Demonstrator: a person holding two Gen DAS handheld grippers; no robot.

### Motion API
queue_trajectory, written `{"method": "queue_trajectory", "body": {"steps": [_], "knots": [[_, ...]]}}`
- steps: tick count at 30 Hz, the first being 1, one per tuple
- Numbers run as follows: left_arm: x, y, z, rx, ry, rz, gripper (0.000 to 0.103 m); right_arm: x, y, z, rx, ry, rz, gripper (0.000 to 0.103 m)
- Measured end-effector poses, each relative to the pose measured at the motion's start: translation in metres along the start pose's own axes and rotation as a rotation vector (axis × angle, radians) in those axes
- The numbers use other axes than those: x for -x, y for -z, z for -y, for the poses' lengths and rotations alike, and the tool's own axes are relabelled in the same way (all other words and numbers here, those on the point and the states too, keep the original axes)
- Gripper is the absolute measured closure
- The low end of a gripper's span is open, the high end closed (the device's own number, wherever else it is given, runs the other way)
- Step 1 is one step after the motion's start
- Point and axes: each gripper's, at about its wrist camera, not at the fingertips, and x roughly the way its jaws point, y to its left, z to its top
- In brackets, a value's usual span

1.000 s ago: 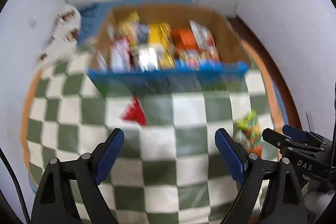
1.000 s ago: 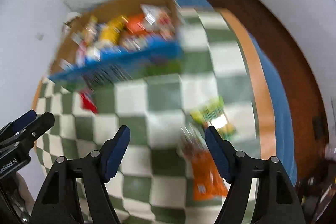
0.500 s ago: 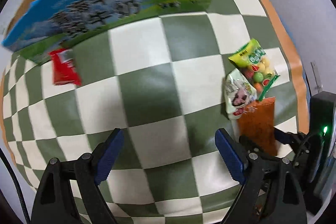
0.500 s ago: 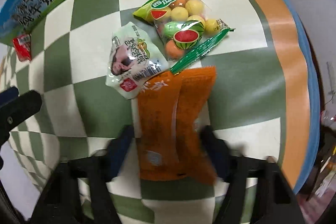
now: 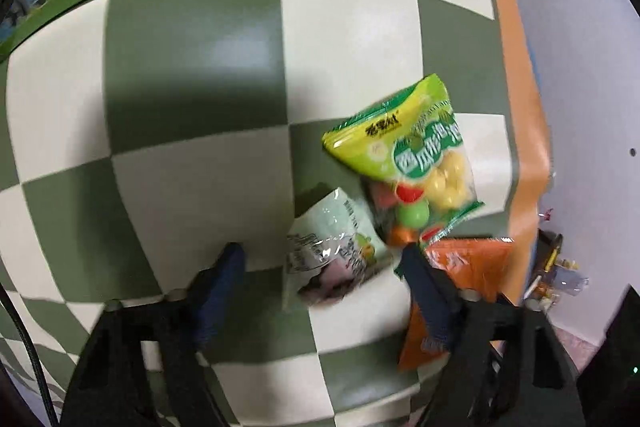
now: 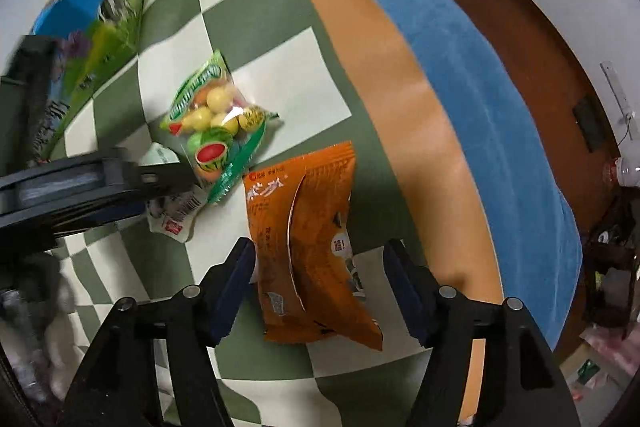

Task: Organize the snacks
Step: 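Grasp the white-green candy bag with the left tool while the right tool grasps the orange packet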

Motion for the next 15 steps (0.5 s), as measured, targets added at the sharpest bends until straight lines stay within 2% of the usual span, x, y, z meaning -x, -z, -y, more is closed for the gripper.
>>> {"method": "queue_trajectory", "body": {"steps": [2, 5, 8, 15], "knots": [[-0.001, 0.003, 0.005, -0.033, -0.037, 0.015, 0.053, 0.005, 0.001, 0.002, -0.007, -0.012, 0.006, 0.034], [0.001, 0.014, 0.007, -0.093, -0.083, 0.024, 0.053, 0.010, 0.000, -0.001, 0.007, -0.020, 0.002, 0.034], [0.007, 0.028, -0.009, -0.105, -0.123, 0.036, 0.053, 0.013, -0.001, -0.016, 0.038, 0.005, -0.006, 0.034], [0.028, 0.062, -0.084, 0.003, -0.162, 0.044, 0.053, -0.025, -0.002, -0.037, 0.164, 0.122, -0.066, 0.034]]}}
